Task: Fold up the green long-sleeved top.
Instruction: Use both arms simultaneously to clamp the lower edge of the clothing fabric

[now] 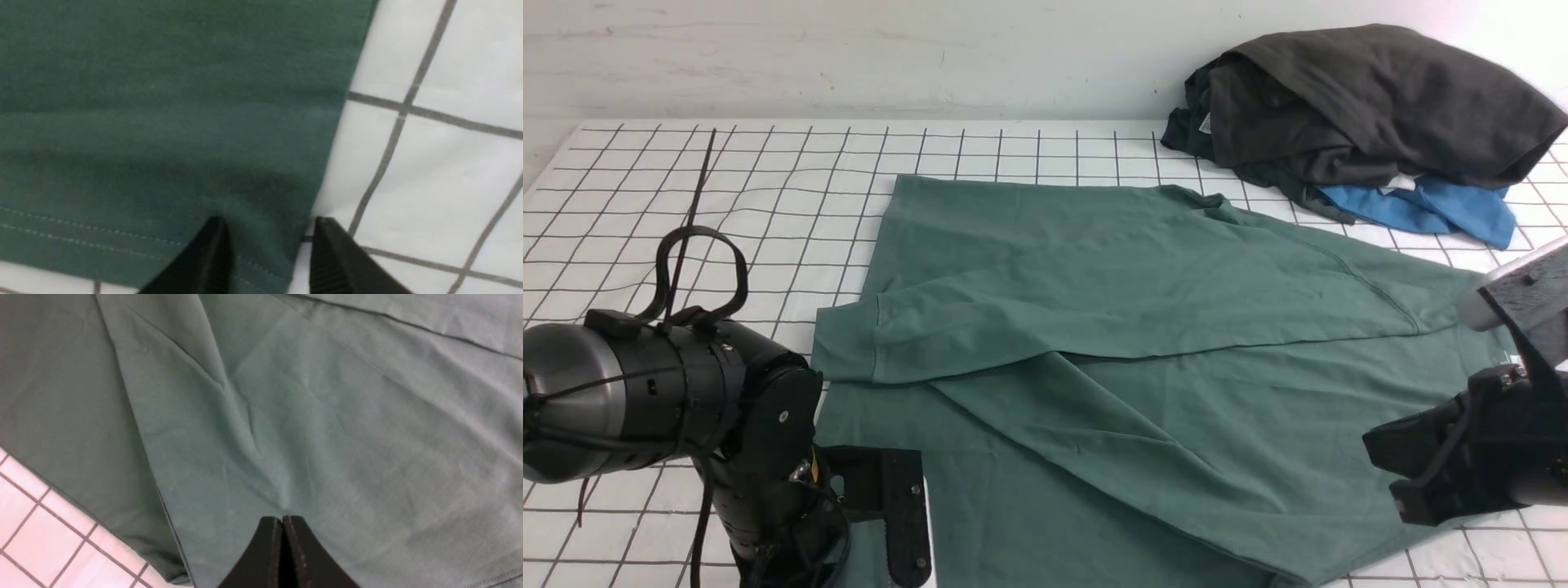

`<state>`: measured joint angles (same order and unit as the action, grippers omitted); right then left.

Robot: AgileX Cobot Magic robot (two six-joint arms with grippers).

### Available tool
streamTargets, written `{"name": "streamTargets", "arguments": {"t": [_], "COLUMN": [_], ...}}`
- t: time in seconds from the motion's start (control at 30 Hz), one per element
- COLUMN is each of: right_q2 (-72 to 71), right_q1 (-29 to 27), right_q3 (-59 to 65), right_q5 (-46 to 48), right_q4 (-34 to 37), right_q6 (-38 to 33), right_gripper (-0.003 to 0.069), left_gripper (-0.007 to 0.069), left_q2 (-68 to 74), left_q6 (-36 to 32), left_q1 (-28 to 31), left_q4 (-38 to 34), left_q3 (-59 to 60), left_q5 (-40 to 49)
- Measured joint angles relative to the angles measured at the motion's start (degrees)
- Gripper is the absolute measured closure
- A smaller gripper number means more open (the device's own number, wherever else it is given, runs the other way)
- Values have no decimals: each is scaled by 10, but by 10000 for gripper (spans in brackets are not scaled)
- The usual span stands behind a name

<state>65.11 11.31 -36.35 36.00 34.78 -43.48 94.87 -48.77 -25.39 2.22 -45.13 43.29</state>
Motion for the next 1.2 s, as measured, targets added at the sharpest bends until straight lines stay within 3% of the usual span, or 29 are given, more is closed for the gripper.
{"name": "streamTargets", "arguments": {"t": [0.03, 0.1, 0.17, 0.33, 0.47, 0.57, 0.6, 0.63, 0.73, 0.8, 0.83, 0.87, 0.9, 0.97, 1.1, 1.2], "right_q2": [0, -5, -20, -51, -45, 3, 7, 41, 84, 130, 136, 159, 159, 198, 251, 265], "right_q1": [0, 0, 0, 0, 0, 0, 0, 0, 0, 0, 0, 0, 0, 0, -4, -7], "right_q3": [0, 0, 0, 0, 0, 0, 0, 0, 0, 0, 0, 0, 0, 0, 0, -4], "right_q5": [0, 1, 3, 6, 6, 6, 6, 6, 1, -23, -25, -43, -43, -61, -80, -87], "right_q4": [0, 1, 2, 2, -22, -120, -128, -198, -289, -409, -426, -498, -498, -611, -741, -787], "right_q6": [0, -13, -31, -100, -191, -211, -211, -212, -202, -172, -166, -141, -141, -90, 4, 45], "right_gripper": [669, 669, 669, 667, 606, 475, 475, 408, 336, 273, 270, 259, 259, 256, 256, 258], "left_gripper": [417, 536, 598, 629, 631, 631, 631, 631, 631, 631, 631, 631, 631, 631, 631, 631], "left_q2": [0, -2, -9, -49, -109, -146, -148, -162, -175, -181, -182, -181, -181, -181, -181, -181], "left_q6": [0, 20, 53, 121, 169, 214, 221, 245, 265, 276, 278, 280, 280, 284, 284, 284], "left_q1": [0, -1, -1, -1, -1, -1, -1, -1, -1, -1, -1, -1, -1, -1, -1, -1], "left_q4": [0, -6, -11, -9, 22, 40, 41, 44, 46, 46, 46, 46, 46, 46, 46, 46], "left_q3": [1, 1, 1, 1, -3, -12, -12, -16, -17, -17, -17, -17, -17, -17, -17, -17], "left_q5": [0, -3, -5, 3, 3, 3, 3, 3, 1, 1, 1, 1, 1, 1, 1, 1]}}
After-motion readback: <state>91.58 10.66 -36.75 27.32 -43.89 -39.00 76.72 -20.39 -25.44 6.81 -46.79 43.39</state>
